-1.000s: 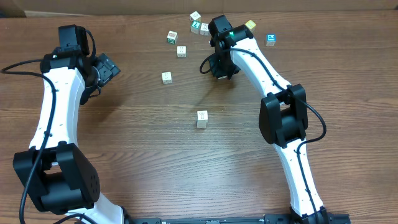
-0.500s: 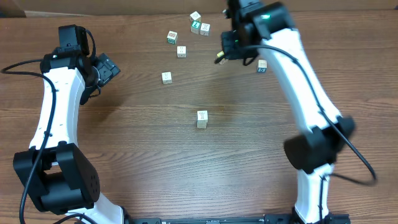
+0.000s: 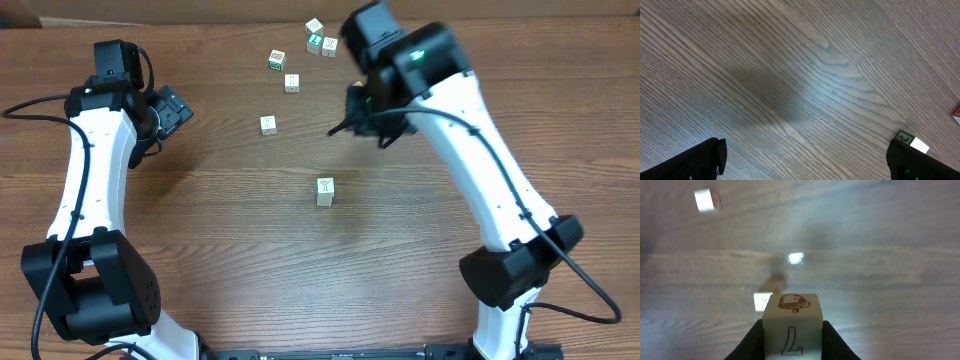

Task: Form a tower
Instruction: 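Carry the L block over the stack with the right gripper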

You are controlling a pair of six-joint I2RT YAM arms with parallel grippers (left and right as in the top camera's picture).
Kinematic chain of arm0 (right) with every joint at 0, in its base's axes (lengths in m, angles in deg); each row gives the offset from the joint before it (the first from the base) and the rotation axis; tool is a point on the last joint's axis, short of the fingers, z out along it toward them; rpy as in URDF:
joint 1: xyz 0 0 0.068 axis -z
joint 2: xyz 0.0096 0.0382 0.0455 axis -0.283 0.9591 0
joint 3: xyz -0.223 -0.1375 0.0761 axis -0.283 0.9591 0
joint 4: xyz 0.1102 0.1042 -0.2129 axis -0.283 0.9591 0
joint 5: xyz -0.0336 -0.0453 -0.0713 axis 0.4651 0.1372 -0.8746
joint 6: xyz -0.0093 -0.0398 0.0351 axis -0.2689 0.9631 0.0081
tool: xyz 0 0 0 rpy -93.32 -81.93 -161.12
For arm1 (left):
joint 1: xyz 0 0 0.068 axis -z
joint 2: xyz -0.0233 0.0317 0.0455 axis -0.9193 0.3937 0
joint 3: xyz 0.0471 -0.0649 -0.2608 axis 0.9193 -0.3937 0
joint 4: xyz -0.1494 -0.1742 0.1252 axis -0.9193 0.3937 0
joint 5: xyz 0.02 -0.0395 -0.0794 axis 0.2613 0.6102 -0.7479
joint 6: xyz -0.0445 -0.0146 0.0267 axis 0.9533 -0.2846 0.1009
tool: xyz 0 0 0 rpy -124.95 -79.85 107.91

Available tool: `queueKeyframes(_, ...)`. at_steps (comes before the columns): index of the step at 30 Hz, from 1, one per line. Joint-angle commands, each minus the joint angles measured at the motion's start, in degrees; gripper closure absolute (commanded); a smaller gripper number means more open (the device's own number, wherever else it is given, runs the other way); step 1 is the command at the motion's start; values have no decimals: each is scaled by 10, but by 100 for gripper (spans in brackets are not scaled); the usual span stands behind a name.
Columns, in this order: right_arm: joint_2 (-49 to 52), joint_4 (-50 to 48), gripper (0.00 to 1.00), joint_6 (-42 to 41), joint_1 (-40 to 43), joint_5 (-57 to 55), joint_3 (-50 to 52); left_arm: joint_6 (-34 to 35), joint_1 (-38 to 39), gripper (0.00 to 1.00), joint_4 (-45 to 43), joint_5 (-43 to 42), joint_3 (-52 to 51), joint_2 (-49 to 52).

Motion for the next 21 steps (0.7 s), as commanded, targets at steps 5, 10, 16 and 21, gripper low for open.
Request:
queueKeyframes(5,4,-50,76,-50,-74,-2,123,-1,2,0,-1,0,12,4)
queueKeyframes(10,4,-102,76,-50,-107,-2,178,-1,2,0,-1,0,12,4)
queueKeyframes(16,4,-134,77,-50,-114,-4,212,-1,2,0,-1,0,12,4)
queueKeyframes(21,4,-164,77,-50,-114,-5,241,-1,2,0,-1,0,12,4)
